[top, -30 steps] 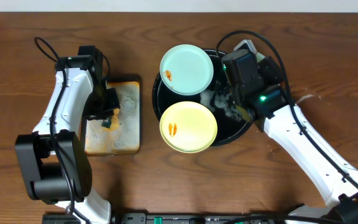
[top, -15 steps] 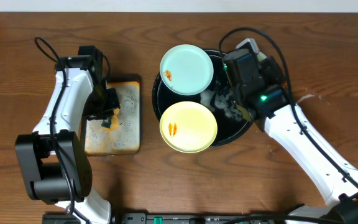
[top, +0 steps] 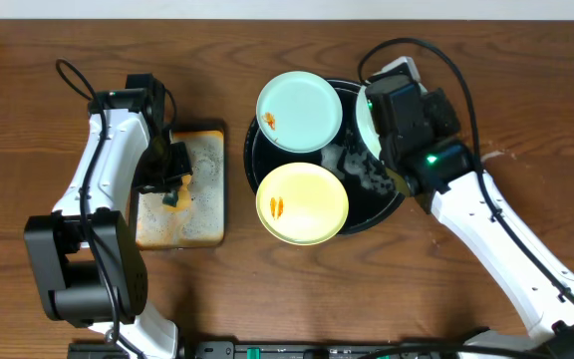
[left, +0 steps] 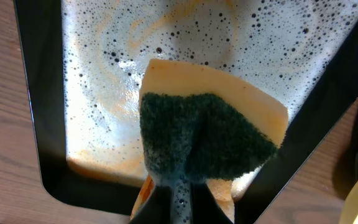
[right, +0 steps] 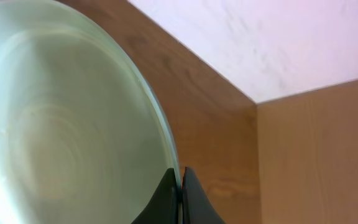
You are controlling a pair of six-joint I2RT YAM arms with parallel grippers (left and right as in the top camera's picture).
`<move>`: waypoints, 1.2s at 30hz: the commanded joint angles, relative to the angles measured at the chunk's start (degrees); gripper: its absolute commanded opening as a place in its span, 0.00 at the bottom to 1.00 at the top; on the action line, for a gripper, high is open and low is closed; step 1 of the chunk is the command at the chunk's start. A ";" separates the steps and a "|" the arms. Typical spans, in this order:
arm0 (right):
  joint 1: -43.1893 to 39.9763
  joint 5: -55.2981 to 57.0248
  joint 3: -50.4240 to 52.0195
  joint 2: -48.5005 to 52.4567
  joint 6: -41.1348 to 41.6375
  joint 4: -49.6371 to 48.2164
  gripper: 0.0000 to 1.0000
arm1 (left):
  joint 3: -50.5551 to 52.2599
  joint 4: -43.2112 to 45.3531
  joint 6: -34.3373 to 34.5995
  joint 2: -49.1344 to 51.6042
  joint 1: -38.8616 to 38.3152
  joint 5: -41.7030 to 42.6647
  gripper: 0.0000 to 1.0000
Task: Clean dirty plates on tray and stack at the side
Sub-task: 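Carry the pale green plate right and set it on the table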
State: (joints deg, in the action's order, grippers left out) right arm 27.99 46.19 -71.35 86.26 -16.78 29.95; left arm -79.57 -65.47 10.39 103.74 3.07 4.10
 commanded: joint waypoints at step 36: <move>-21.79 -26.29 -0.72 -8.37 18.73 5.88 0.01 | -0.04 0.07 -0.94 0.04 0.17 -0.48 0.08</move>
State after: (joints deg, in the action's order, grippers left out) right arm 14.44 29.89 -71.40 79.66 -3.01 33.91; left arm -79.57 -65.30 10.37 103.74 3.07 4.10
